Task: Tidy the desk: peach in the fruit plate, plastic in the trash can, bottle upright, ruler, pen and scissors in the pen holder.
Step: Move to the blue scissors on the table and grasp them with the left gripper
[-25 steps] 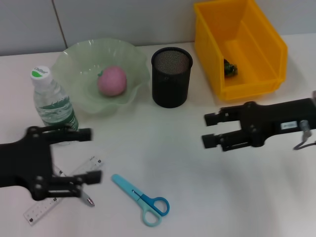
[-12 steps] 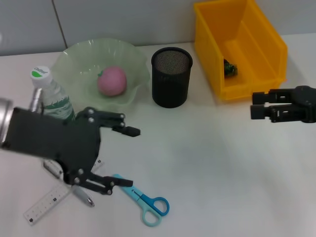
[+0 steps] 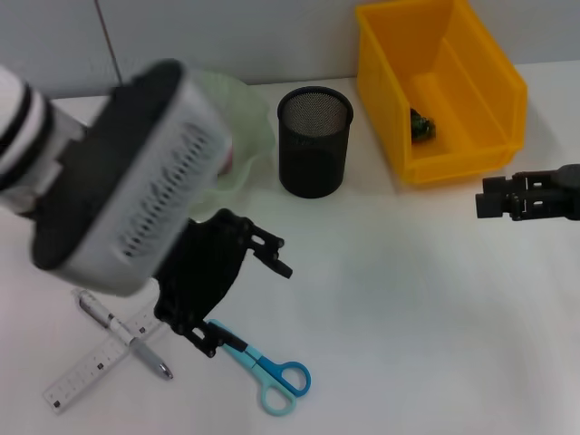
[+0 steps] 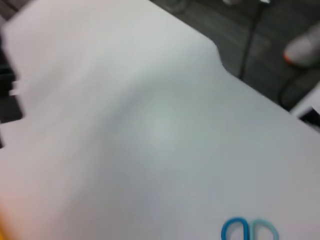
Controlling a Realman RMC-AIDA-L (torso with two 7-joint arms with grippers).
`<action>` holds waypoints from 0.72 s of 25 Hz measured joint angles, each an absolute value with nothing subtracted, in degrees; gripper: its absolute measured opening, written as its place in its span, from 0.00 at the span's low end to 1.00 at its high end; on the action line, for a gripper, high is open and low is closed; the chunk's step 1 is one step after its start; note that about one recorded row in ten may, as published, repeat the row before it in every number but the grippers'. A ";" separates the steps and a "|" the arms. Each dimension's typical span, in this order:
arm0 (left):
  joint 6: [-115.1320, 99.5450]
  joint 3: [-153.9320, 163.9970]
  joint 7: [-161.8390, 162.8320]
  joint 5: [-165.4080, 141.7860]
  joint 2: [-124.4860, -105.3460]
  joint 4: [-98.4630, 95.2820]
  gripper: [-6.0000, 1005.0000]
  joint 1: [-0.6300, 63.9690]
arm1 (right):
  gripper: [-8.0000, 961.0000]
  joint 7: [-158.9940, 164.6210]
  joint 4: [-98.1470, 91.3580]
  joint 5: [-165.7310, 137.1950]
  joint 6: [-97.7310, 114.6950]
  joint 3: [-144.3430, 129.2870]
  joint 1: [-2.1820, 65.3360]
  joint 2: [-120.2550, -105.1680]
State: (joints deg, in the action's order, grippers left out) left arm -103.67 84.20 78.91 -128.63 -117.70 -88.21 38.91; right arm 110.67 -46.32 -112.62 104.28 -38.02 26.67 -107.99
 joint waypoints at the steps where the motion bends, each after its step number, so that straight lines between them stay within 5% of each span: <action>1: -103.35 85.58 78.91 -129.25 -117.53 -88.22 0.81 39.72 | 0.81 110.96 -46.41 -112.79 104.25 -37.89 26.84 -107.88; 18: -95.45 105.69 80.17 -137.65 -116.85 -79.84 0.81 47.02 | 0.81 111.28 -46.53 -113.46 103.42 -35.77 28.01 -107.10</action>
